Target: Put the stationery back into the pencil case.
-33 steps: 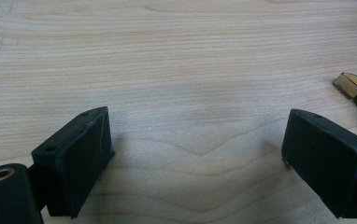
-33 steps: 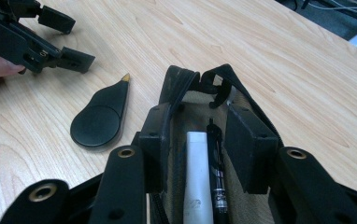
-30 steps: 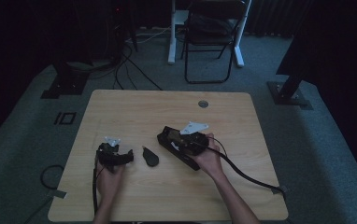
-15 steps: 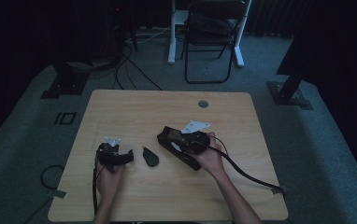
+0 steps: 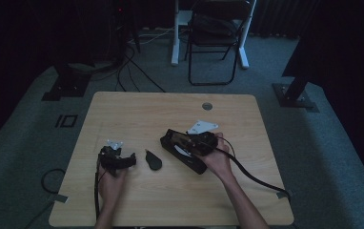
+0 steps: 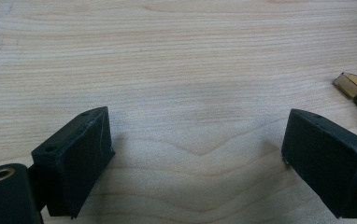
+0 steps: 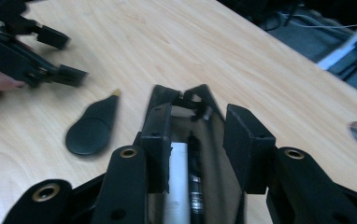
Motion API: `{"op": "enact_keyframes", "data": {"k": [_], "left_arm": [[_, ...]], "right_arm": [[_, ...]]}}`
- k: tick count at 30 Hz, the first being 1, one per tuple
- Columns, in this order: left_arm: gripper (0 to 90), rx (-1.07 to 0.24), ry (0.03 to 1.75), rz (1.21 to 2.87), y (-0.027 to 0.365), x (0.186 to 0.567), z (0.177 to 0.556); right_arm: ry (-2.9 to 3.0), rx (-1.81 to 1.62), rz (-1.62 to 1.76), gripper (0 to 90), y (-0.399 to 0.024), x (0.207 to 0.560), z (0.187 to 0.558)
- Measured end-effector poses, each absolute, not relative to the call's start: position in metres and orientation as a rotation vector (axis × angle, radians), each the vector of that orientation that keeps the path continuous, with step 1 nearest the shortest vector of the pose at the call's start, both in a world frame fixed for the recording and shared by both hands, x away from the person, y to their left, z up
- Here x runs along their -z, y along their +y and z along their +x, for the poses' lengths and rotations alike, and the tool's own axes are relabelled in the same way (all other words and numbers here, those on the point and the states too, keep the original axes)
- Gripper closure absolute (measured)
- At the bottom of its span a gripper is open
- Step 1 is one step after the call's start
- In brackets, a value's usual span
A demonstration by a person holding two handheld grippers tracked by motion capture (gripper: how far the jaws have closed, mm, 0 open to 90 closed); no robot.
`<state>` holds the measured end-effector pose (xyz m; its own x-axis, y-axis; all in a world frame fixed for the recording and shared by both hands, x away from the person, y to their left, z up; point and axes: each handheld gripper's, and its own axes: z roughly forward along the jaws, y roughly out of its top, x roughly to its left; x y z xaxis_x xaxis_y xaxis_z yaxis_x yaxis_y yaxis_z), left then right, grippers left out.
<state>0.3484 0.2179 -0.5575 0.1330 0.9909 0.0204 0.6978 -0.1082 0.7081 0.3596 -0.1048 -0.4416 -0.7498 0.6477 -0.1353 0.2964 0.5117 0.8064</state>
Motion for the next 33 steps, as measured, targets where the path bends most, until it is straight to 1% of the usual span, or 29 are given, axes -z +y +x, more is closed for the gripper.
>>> {"op": "enact_keyframes", "data": {"k": [8,13,28,33], "left_arm": [[8.8,-0.695,1.621,1.868,0.218,0.558,0.348],[8.8,-0.695,1.621,1.868,0.218,0.558,0.348],[8.8,-0.696,1.622,1.863,0.218,0.558,0.348],[8.8,-0.696,1.621,1.868,0.218,0.558,0.348]], "right_arm": [[2.311,-1.032,0.740,61.7,-0.102,0.438,0.359],[2.341,-1.109,0.744,61.7,-0.101,0.434,0.360],[2.355,-1.120,0.690,61.5,-0.088,0.425,0.354],[2.377,-1.143,0.693,61.5,-0.084,0.428,0.354]]}}
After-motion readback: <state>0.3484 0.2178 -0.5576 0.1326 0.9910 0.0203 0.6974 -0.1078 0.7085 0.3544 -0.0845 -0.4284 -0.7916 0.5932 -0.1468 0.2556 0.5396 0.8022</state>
